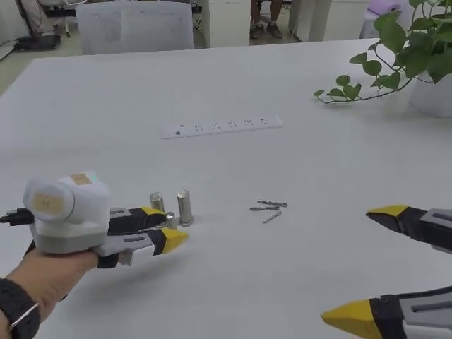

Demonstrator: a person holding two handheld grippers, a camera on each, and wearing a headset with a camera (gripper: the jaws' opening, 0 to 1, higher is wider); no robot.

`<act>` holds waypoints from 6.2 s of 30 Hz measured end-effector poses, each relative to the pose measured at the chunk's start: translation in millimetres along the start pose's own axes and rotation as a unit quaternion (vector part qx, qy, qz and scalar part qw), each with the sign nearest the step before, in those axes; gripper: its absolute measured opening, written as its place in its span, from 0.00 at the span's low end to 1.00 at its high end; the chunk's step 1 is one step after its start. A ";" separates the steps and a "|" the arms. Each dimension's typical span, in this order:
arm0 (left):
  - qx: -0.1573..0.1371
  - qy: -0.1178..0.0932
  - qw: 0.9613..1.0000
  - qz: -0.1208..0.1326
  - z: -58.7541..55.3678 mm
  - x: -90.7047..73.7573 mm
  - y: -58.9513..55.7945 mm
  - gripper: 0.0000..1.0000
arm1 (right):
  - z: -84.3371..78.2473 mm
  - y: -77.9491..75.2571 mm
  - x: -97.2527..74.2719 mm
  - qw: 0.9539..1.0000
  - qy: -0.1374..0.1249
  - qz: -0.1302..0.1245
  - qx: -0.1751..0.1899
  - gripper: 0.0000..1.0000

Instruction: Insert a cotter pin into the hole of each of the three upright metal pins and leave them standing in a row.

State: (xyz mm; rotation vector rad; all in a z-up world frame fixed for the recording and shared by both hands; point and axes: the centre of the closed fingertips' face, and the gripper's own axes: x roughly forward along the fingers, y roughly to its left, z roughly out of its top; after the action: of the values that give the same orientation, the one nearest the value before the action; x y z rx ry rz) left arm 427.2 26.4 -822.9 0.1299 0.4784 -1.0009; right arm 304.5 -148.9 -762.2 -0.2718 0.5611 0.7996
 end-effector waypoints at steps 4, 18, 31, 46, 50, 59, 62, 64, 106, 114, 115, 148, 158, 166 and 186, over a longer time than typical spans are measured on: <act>0.005 0.002 1.000 -0.001 -1.5 1.4 0.0 0.19 | 2.1 -1.1 1.4 1.000 -0.001 0.000 -0.001 0.96; 0.007 -0.002 1.000 0.005 -1.2 3.6 4.4 0.08 | 0.5 0.1 2.6 1.000 0.003 0.001 0.001 0.96; 0.034 0.020 0.999 -0.010 -4.5 -2.4 -12.0 0.07 | 3.8 2.7 4.9 1.000 -0.001 0.005 -0.002 0.96; 0.057 0.018 0.998 -0.032 2.3 -16.1 -44.0 0.07 | 13.6 11.5 2.8 1.000 -0.013 0.011 -0.015 0.95; 0.064 0.020 0.997 -0.038 -0.5 -19.0 -53.9 0.07 | 14.6 14.7 1.5 1.000 -0.015 0.013 -0.017 0.95; 0.064 0.024 0.997 -0.041 -9.0 -21.5 -59.8 0.07 | 15.1 19.2 -0.9 1.000 -0.018 0.015 -0.020 0.95; 0.056 0.023 0.998 -0.035 -11.2 -21.8 -59.9 0.07 | 15.3 19.1 -1.3 1.000 -0.018 0.015 -0.020 0.95; 0.054 0.021 0.998 -0.032 -13.2 -21.9 -61.2 0.07 | 15.6 19.5 -1.2 1.000 -0.017 0.015 -0.021 0.95; 0.036 0.007 0.999 0.003 -24.2 -24.8 -71.2 0.08 | 11.7 25.1 -0.1 0.999 -0.018 0.023 -0.021 0.95; 0.034 0.007 0.999 0.000 -23.7 -25.9 -71.5 0.17 | 12.6 25.0 -0.6 0.999 -0.019 0.022 -0.021 0.95; 0.034 0.008 0.999 0.000 -23.6 -26.3 -71.6 0.19 | 12.5 25.0 -0.6 0.999 -0.019 0.023 -0.021 0.95; 0.020 -0.044 0.999 -0.005 9.9 -72.4 -92.6 0.57 | 21.2 11.1 2.1 0.998 -0.005 0.029 -0.056 0.91; 0.012 -0.058 0.998 0.005 16.7 -87.9 -98.8 0.57 | 23.8 -13.1 19.3 0.994 0.030 0.050 -0.090 0.85; 0.011 -0.060 0.998 0.008 17.4 -91.7 -103.8 0.56 | 23.2 -33.3 49.7 0.986 0.079 0.085 -0.123 0.73; 0.008 -0.059 0.998 0.013 15.5 -94.3 -104.2 0.51 | 6.9 -72.7 111.2 0.956 0.173 0.128 -0.200 0.28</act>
State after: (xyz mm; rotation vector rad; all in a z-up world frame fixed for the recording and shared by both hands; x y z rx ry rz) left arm 303.4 38.4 -755.8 0.0900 0.3599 -0.9815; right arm 423.3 -128.2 -818.2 -0.7337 0.7707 1.1272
